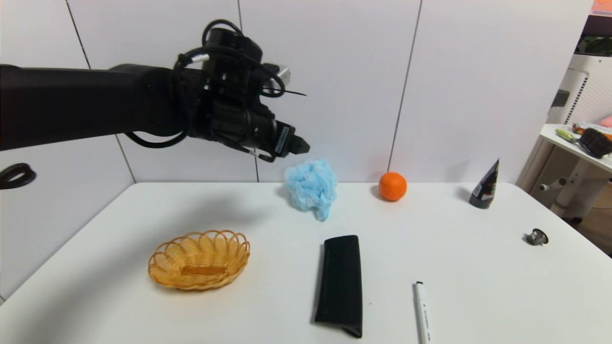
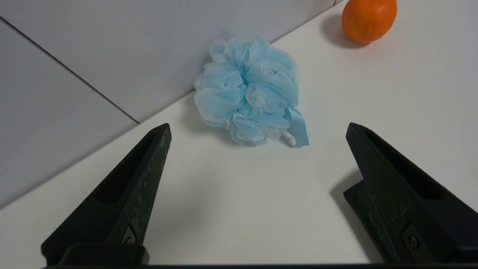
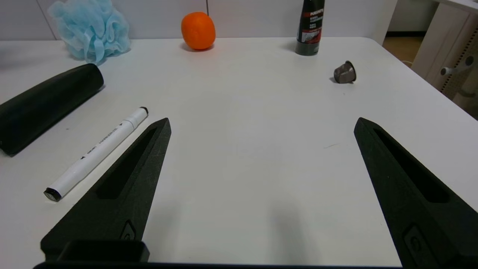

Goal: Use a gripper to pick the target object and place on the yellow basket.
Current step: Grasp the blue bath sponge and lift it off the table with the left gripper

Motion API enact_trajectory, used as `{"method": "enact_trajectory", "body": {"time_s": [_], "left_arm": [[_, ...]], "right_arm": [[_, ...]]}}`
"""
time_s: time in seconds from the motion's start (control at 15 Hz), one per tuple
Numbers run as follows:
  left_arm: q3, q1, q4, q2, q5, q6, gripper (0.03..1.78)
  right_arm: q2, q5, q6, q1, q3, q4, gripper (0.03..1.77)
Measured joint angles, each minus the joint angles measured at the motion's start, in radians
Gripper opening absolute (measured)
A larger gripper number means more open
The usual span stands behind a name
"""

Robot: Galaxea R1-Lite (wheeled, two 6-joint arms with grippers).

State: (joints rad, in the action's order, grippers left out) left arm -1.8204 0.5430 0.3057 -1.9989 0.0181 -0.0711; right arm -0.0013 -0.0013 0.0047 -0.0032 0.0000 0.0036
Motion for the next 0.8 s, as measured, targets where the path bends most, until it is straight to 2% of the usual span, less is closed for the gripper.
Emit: {"method": "enact_trajectory", "body": {"time_s": [0.13,0.33,0.47,0.8], "left_arm": [[-0.065,0.013,0.042,-0.077,0.033,0.048,1.69],[-0.134,0.017,0.034,-0.189,0.081,0.12,1.69],[-0.148,0.018,-0.031,-0.253,0.113,0.157,1.69],[-0.152,0.018,-0.26,-0.367,0.119,0.196,1.69]], "right_arm": [[0.0,0.0,0.0,0.0,0.0,0.0,1.69],[0.0,0.0,0.0,0.0,0.0,0.0,1.69],[0.0,0.0,0.0,0.0,0.0,0.0,1.69],[0.0,0.0,0.0,0.0,0.0,-0.001,1.69]]}}
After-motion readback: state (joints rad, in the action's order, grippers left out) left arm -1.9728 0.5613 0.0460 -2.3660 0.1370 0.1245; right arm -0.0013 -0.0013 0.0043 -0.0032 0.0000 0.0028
